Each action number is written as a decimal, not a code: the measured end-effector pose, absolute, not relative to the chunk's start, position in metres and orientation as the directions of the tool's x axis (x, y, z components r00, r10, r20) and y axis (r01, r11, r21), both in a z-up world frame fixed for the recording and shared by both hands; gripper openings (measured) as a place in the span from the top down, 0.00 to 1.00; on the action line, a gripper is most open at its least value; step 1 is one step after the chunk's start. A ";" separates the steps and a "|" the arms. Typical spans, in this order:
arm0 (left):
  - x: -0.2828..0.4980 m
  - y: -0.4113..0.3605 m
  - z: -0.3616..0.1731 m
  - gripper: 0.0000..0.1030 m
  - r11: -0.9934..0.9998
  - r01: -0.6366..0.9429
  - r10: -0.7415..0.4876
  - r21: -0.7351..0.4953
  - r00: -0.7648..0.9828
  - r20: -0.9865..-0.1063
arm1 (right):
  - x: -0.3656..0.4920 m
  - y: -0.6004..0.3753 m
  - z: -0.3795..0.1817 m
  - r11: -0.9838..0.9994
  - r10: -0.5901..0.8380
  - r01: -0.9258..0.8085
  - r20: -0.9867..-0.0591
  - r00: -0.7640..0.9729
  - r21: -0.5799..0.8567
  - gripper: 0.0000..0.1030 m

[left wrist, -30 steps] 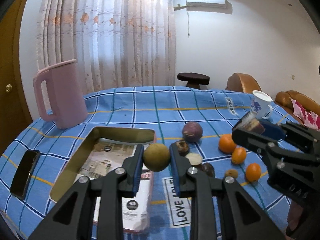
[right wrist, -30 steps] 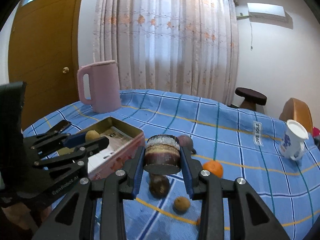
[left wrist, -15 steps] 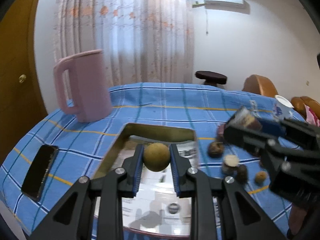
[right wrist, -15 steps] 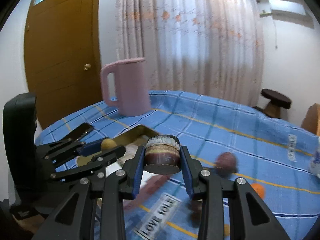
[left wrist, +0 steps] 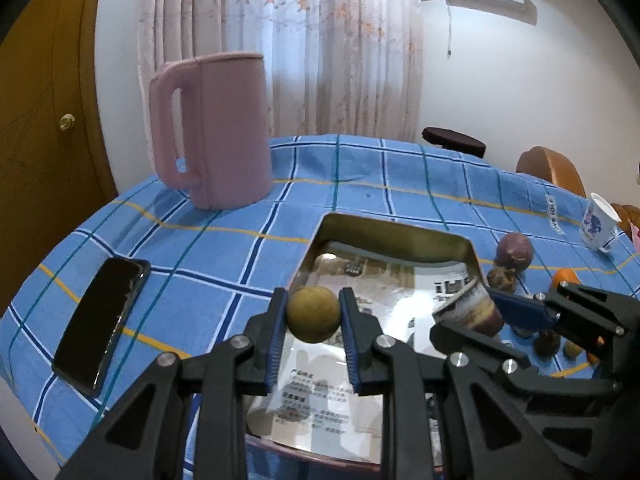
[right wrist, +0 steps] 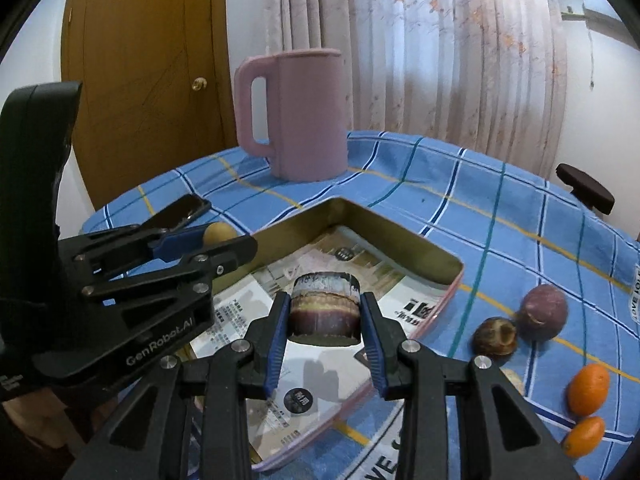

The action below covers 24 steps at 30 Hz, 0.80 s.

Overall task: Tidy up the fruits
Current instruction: 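Carry the kiwi into the tin with the left tool while the right tool carries the taro chunk in, then grasp an orange with the right tool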

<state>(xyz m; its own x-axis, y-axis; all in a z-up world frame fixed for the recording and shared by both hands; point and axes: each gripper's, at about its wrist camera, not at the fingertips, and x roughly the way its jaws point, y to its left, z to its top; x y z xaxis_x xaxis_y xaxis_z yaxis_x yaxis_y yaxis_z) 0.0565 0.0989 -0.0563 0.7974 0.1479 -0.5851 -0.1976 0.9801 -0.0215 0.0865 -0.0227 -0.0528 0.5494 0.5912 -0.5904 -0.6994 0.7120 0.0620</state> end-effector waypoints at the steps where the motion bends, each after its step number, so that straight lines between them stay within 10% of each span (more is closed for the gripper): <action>1: 0.057 0.099 -0.058 0.74 0.981 -0.194 0.145 -0.020 0.794 -0.590 | 0.087 -0.021 -0.055 0.710 0.589 -0.702 -0.596 0.545 0.059 0.64; 7: 0.056 0.101 -0.060 0.64 0.979 -0.203 0.151 -0.020 0.786 -0.600 | 0.087 -0.015 -0.065 0.708 0.577 -0.704 -0.621 0.531 0.055 0.54; 9: 0.051 0.098 -0.056 0.34 0.978 -0.206 0.159 -0.015 0.797 -0.582 | 0.085 -0.016 -0.063 0.715 0.570 -0.698 -0.614 0.546 0.043 0.35; 11: 0.047 0.095 -0.050 0.26 0.977 -0.212 0.177 0.002 0.810 -0.559 | 0.082 -0.019 -0.060 0.715 0.574 -0.699 -0.603 0.554 0.039 0.34; 24: 0.034 0.017 -0.037 0.14 0.999 -0.035 0.023 -0.012 0.854 -0.520 | 0.055 -0.175 -0.043 0.909 0.328 -0.416 -0.566 0.756 -0.029 0.34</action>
